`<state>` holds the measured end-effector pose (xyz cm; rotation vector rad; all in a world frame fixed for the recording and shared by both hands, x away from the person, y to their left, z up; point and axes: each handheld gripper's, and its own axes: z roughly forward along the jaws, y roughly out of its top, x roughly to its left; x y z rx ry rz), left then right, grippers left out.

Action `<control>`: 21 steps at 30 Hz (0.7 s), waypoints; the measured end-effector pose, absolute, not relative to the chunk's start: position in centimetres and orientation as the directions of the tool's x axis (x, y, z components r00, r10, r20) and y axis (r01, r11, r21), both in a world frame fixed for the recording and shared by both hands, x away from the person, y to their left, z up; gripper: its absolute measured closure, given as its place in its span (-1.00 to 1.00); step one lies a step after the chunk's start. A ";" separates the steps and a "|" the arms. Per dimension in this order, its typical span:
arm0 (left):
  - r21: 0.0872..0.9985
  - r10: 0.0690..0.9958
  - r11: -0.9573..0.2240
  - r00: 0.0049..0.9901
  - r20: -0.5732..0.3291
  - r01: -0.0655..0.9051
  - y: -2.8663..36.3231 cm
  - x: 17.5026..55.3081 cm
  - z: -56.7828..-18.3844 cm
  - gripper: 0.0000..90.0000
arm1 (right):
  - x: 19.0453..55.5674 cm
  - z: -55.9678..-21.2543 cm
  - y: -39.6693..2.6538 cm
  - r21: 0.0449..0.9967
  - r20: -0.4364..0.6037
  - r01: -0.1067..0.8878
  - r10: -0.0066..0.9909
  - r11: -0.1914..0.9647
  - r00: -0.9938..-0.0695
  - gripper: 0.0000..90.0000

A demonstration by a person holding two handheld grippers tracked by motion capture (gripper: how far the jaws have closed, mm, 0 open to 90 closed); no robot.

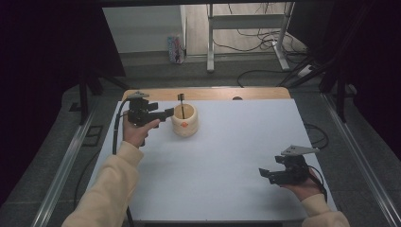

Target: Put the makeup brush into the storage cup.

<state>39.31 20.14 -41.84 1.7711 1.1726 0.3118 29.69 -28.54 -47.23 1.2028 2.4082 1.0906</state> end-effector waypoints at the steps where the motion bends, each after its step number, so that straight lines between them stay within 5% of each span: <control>1: 0.813 0.817 -0.092 0.510 -0.268 0.575 20.2 39.0 -42.0 -0.57 | 29.7 -47.2 -28.5 0.711 0.112 0.589 0.765 0.384 -0.634 -0.67; 21: 0.794 0.808 -0.155 0.538 -0.241 0.587 21.9 33.3 -44.4 -0.55 | 29.5 -47.2 -28.5 0.714 0.113 0.587 0.766 0.381 -0.633 -0.68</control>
